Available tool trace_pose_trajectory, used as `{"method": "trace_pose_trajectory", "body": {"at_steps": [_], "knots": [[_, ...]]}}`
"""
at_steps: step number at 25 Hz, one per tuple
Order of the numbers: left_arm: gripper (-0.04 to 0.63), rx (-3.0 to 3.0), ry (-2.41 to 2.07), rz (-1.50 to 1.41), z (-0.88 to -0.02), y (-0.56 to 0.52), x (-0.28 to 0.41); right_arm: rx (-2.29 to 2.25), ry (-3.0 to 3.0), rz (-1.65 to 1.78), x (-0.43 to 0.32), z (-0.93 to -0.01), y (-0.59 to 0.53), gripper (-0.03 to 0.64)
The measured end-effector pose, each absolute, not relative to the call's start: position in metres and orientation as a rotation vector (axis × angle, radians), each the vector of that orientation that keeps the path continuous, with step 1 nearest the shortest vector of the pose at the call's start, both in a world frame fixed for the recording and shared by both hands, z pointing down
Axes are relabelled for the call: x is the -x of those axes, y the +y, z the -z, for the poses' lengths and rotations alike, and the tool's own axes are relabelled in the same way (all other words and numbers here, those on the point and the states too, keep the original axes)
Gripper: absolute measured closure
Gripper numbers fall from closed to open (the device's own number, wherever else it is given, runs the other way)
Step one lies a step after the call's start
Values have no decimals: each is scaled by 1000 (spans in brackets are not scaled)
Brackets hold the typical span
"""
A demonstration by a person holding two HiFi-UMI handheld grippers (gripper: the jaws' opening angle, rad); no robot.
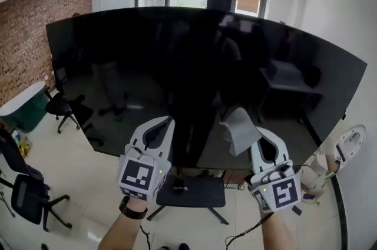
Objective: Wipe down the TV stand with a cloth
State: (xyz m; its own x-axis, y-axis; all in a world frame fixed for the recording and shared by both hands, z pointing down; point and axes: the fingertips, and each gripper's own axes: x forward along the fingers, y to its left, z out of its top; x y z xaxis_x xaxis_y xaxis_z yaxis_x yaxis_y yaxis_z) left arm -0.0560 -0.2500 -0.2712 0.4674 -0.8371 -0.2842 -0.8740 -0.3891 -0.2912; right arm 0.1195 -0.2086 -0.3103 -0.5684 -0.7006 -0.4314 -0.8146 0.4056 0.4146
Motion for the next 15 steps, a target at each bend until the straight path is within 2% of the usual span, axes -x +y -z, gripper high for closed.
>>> {"method": "trace_pose_trajectory", "body": {"at_steps": [3,8,12,15], "knots": [[569,2486,1511,-54,173,-271,52,1386,2576,-689,-120,205,-241,611],[569,2686,1567,82,-3,-269,74,1408,2740,-384,-66,11,-260,611],[569,2707,1583,161,-134,-289,84,1440,2751,-339,-32,-141,-302,611],[569,2683,1576,178,-215,-317,81,1438,2749,-380,-14,-219,-364,611]]}}
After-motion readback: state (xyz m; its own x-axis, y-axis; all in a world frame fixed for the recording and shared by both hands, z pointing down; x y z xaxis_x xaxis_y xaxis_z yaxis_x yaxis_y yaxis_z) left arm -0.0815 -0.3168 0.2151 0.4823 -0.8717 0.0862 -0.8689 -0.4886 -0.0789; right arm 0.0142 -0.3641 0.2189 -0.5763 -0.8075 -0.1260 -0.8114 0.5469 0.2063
